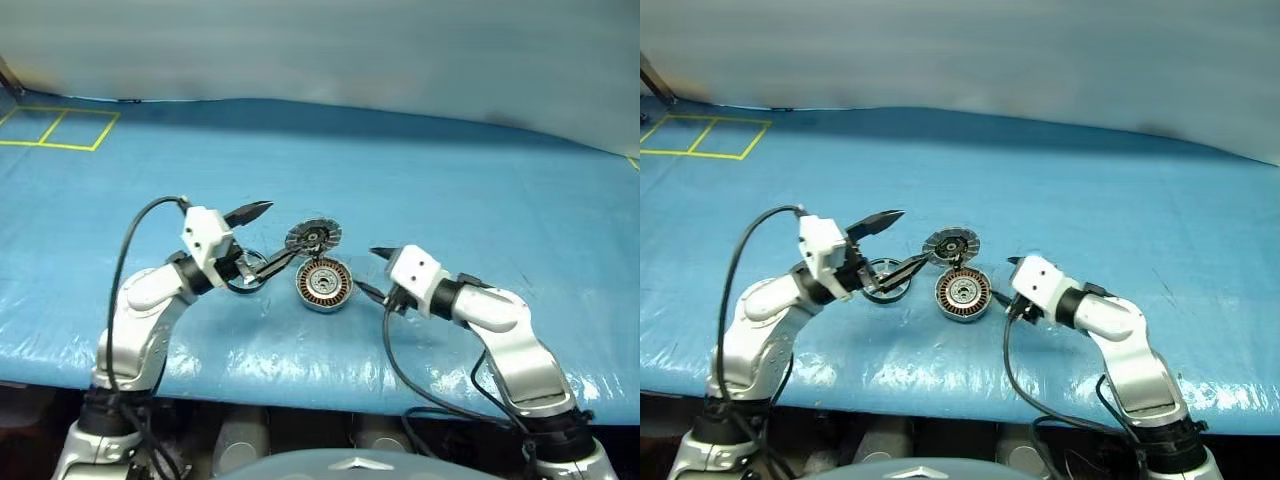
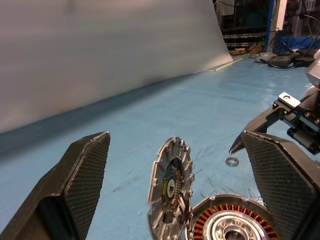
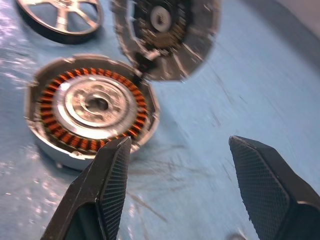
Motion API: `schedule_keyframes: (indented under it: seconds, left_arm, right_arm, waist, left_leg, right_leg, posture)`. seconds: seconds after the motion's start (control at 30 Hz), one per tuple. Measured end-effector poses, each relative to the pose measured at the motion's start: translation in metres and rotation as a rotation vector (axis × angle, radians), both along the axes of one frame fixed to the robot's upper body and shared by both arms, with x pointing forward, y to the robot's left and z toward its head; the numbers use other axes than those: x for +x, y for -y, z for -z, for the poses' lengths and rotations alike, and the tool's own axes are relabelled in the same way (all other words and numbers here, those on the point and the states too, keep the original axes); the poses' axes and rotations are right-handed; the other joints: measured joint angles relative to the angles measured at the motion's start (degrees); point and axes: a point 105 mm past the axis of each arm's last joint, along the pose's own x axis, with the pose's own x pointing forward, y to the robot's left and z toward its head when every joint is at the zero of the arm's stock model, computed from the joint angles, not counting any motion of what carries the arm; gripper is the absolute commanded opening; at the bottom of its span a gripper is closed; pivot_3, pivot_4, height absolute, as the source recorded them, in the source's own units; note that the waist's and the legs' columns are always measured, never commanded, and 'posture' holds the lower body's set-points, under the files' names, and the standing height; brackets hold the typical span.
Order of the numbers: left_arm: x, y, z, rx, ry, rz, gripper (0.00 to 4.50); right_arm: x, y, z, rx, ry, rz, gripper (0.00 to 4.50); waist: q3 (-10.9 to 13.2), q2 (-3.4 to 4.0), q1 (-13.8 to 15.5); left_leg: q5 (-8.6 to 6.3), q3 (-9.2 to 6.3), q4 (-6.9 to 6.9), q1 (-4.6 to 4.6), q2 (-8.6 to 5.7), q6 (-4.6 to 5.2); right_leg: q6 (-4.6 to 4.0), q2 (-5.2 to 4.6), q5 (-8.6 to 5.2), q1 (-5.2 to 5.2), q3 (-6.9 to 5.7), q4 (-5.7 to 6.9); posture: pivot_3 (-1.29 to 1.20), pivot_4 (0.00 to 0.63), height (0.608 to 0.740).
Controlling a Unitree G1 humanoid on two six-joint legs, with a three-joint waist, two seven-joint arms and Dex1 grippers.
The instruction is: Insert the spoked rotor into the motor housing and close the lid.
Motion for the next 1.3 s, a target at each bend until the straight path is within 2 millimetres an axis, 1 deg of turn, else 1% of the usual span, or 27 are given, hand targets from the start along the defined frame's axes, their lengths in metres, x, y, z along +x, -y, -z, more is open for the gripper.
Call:
schedule_keyframes:
  seconds: [0.07, 0.13, 0.23, 0.33, 0.43, 0.67, 0.77, 0.97, 1.1, 1.2, 1.3]
  left_arm:
    - [-0.003, -0.005, 0.003, 0.010, -0.011, -0.017, 4.50]
    - [-0.007, -0.010, 0.014, 0.021, -0.045, -0.041, 4.50]
    - [-0.010, -0.014, 0.028, 0.038, -0.089, -0.062, 4.50]
    - [-0.009, -0.016, 0.043, 0.088, -0.101, -0.096, 4.50]
    - [-0.009, -0.019, 0.051, 0.093, -0.101, -0.131, 4.50]
    - [-0.013, -0.017, 0.054, 0.070, -0.084, -0.143, 4.50]
    - [-0.014, -0.016, 0.055, 0.064, -0.075, -0.137, 4.50]
    - [-0.015, -0.013, 0.054, 0.064, -0.063, -0.118, 4.50]
    - [-0.014, -0.010, 0.056, 0.066, -0.062, -0.107, 4.50]
    - [-0.014, -0.009, 0.058, 0.066, -0.066, -0.104, 4.50]
    - [-0.014, -0.007, 0.059, 0.063, -0.072, -0.099, 4.50]
  right_arm:
    - [0.004, 0.008, 0.003, 0.016, -0.004, 0.058, 3.29]
    - [0.012, 0.016, 0.010, 0.083, -0.023, 0.150, 3.29]
    - [0.024, 0.021, 0.024, 0.173, -0.072, 0.248, 3.29]
    - [0.034, 0.025, 0.036, 0.195, -0.101, 0.327, 3.29]
    - [0.039, 0.029, 0.041, 0.196, -0.108, 0.379, 3.29]
    - [0.040, 0.032, 0.043, 0.211, -0.133, 0.416, 3.29]
    - [0.033, 0.034, 0.050, 0.235, -0.180, 0.431, 3.29]
    - [0.026, 0.039, 0.052, 0.268, -0.225, 0.458, 3.29]
    - [0.025, 0.040, 0.053, 0.315, -0.249, 0.476, 3.29]
    - [0.026, 0.040, 0.055, 0.347, -0.261, 0.492, 2.75]
    - [0.027, 0.042, 0.055, 0.361, -0.264, 0.509, 1.79]
  waist:
    - [0.00, 0.00, -0.01]
    - [0.00, 0.00, -0.04]
    - [0.02, 0.03, -0.05]
    - [0.04, 0.07, 0.02]
    - [0.05, 0.09, -0.01]
    - [0.05, 0.10, -0.03]
    - [0.05, 0.10, 0.04]
    - [0.04, 0.11, -0.01]
    - [0.04, 0.11, -0.02]
    - [0.03, 0.11, -0.02]
    - [0.02, 0.09, -0.03]
  left_leg:
    - [-0.01, 0.02, 0.02, 0.03, 0.00, -0.01]
    - [-0.02, 0.02, 0.03, 0.03, 0.00, -0.03]
    - [-0.02, 0.03, 0.04, 0.00, 0.00, -0.02]
    - [-0.02, 0.03, 0.02, -0.06, -0.01, -0.02]
    - [-0.01, 0.03, -0.02, -0.16, -0.01, -0.01]
    - [-0.01, 0.03, -0.05, -0.13, 0.00, -0.01]
    - [-0.01, 0.02, -0.05, -0.12, 0.00, -0.01]
    - [-0.01, 0.02, -0.05, -0.09, 0.00, -0.01]
    - [-0.01, 0.03, -0.03, -0.08, 0.00, -0.01]
    - [-0.01, 0.02, -0.03, -0.06, 0.00, -0.01]
    - [-0.01, 0.02, -0.03, -0.03, 0.00, -0.01]
  right_leg:
    - [-0.01, -0.01, 0.00, 0.02, 0.01, -0.01]
    - [-0.01, -0.01, 0.00, 0.02, 0.02, -0.01]
    - [-0.01, -0.01, 0.00, -0.01, 0.02, 0.00]
    - [-0.01, -0.02, 0.00, -0.06, 0.02, -0.01]
    - [-0.01, -0.01, 0.00, -0.16, 0.02, -0.01]
    - [-0.03, 0.00, -0.02, -0.16, 0.03, 0.00]
    - [-0.04, 0.00, -0.02, -0.14, 0.02, 0.00]
    - [-0.04, 0.00, -0.02, -0.12, 0.03, 0.01]
    - [-0.04, 0.00, -0.02, -0.09, 0.03, 0.01]
    - [-0.04, 0.00, -0.02, -0.07, 0.02, 0.01]
    - [-0.04, 0.00, -0.02, -0.05, 0.03, 0.01]
  posture:
    - [0.00, 0.150, 0.740]
    - [0.00, 0.150, 0.740]
    - [0.00, 0.150, 0.740]
    - [0.00, 0.150, 0.740]
    - [0.00, 0.150, 0.740]
    - [0.00, 0.150, 0.740]
    - [0.00, 0.150, 0.740]
    - [0.00, 0.150, 0.740]
    - [0.00, 0.150, 0.740]
    - [0.00, 0.150, 0.740]
    - [0.00, 0.150, 0.740]
